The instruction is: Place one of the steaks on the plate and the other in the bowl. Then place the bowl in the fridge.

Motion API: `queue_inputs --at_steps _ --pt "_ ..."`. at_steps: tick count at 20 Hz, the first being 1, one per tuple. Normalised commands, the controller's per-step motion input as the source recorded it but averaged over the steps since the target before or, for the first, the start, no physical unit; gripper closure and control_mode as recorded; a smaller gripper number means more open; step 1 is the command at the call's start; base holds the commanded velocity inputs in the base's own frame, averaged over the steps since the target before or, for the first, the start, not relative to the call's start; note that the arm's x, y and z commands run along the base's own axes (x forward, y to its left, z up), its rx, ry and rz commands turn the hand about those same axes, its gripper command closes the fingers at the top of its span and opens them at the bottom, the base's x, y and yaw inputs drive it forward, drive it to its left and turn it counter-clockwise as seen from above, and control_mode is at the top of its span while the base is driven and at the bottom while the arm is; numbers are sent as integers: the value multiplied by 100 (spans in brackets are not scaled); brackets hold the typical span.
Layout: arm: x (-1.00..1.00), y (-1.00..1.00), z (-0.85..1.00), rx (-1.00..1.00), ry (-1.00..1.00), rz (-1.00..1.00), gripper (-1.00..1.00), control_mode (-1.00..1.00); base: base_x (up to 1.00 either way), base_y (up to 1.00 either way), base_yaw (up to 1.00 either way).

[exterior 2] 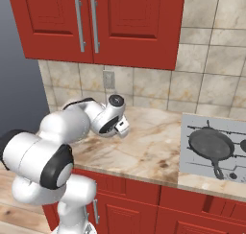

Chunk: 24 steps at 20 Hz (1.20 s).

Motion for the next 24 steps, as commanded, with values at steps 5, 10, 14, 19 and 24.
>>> queue_inputs --at_steps 5,10,14,19,24 --pt "37 0 -35 0 3 0 -100 -100 0 0 0" --pt "31 0 -37 0 3 0 -100 -100 0 0 0" --pt "30 0 -40 0 3 0 -100 -100 0 0 0" --pt "25 0 -38 0 1 0 100 -100 0 0 0" --pt "22 1 -43 0 3 0 100 -100 0 0 0"
